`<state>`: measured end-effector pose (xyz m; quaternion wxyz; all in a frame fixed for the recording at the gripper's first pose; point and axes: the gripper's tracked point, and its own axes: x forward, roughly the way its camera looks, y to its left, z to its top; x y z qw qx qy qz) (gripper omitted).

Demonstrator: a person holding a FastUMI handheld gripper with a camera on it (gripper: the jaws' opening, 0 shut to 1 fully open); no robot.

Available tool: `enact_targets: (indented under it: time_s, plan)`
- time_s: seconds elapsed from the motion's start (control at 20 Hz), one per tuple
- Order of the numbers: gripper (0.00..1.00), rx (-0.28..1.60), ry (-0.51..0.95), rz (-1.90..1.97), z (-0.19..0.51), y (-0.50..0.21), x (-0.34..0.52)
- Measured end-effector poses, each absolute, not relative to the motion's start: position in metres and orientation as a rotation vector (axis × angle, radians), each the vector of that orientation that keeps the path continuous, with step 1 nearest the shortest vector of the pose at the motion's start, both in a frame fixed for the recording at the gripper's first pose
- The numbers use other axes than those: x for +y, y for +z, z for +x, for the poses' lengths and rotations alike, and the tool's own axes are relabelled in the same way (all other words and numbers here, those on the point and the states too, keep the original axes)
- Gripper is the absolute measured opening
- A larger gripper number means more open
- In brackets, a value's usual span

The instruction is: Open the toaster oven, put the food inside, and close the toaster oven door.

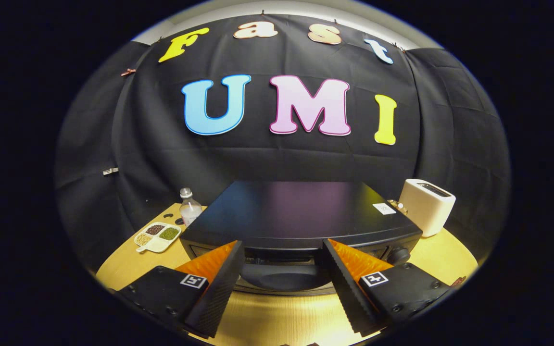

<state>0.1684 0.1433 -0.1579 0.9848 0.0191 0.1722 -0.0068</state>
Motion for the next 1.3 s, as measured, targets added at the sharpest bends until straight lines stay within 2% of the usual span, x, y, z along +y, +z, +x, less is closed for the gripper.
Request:
enact_targets:
  time_s: [0.4, 1.3]
  plan:
    - [0.98, 0.344, -0.033, 0.039, 0.164, -0.160, 0.142]
    - [0.98, 0.423, 0.103, -0.015, 0.055, -0.216, 0.146]
